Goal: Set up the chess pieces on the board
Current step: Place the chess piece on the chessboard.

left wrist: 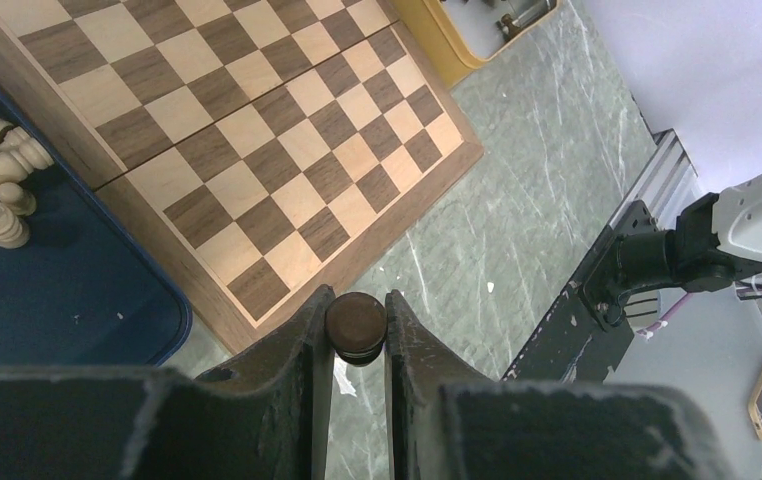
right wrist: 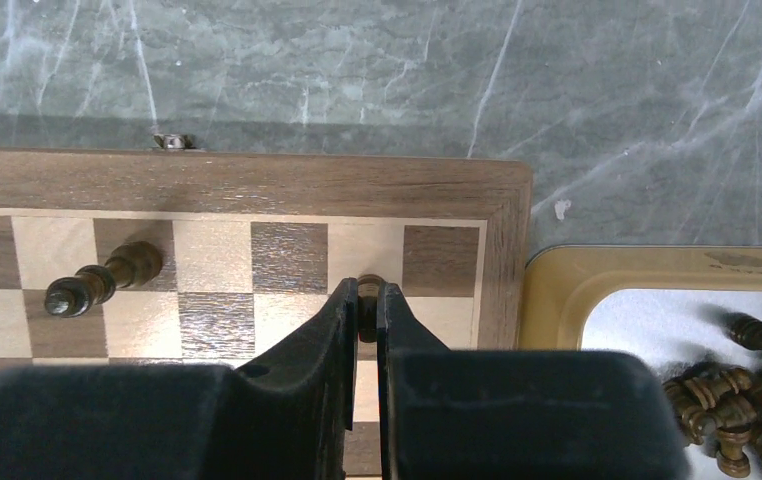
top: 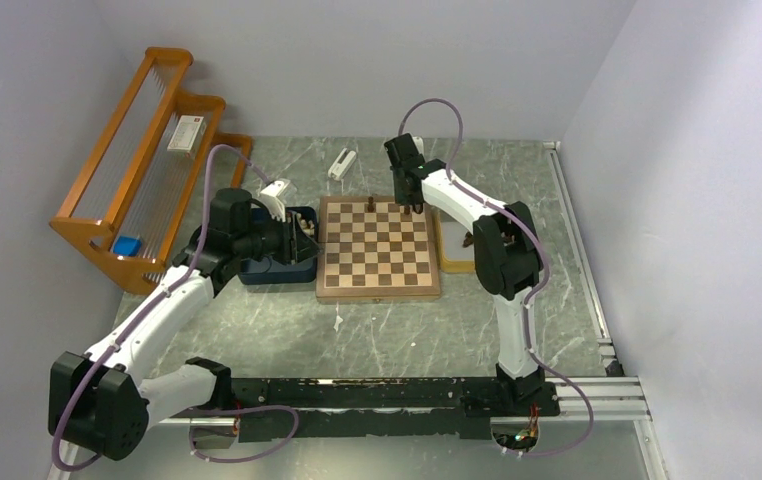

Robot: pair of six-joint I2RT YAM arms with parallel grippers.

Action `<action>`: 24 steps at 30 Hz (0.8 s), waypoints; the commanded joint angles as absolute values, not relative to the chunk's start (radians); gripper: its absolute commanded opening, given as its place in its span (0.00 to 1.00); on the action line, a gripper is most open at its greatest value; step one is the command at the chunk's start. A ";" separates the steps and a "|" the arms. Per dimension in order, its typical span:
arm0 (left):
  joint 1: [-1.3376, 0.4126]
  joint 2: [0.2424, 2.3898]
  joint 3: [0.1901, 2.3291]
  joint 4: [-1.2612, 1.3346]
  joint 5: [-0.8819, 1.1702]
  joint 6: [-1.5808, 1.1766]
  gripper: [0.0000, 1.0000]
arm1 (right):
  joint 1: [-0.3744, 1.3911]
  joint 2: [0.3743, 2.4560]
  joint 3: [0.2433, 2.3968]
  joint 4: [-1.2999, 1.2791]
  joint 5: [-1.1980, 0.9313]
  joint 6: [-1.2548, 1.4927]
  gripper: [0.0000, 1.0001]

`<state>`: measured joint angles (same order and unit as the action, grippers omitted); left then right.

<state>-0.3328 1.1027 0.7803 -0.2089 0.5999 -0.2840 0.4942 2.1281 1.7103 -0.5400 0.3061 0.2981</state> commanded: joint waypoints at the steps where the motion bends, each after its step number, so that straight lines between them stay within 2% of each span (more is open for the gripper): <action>1: -0.333 1.076 0.778 -0.212 0.623 -0.273 0.21 | 0.497 2.160 1.741 -0.512 0.313 0.294 0.05; 17: -0.333 1.075 0.780 -0.217 0.619 -0.270 0.20 | 0.496 2.193 1.763 -0.519 0.318 0.286 0.06; 24: -0.333 1.074 0.782 -0.218 0.617 -0.268 0.21 | 0.497 2.192 1.748 -0.522 0.311 0.294 0.14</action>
<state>-0.3328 1.0946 0.7803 -0.2134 0.5995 -0.2825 0.4942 2.1609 1.7454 -0.5163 0.3111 0.2901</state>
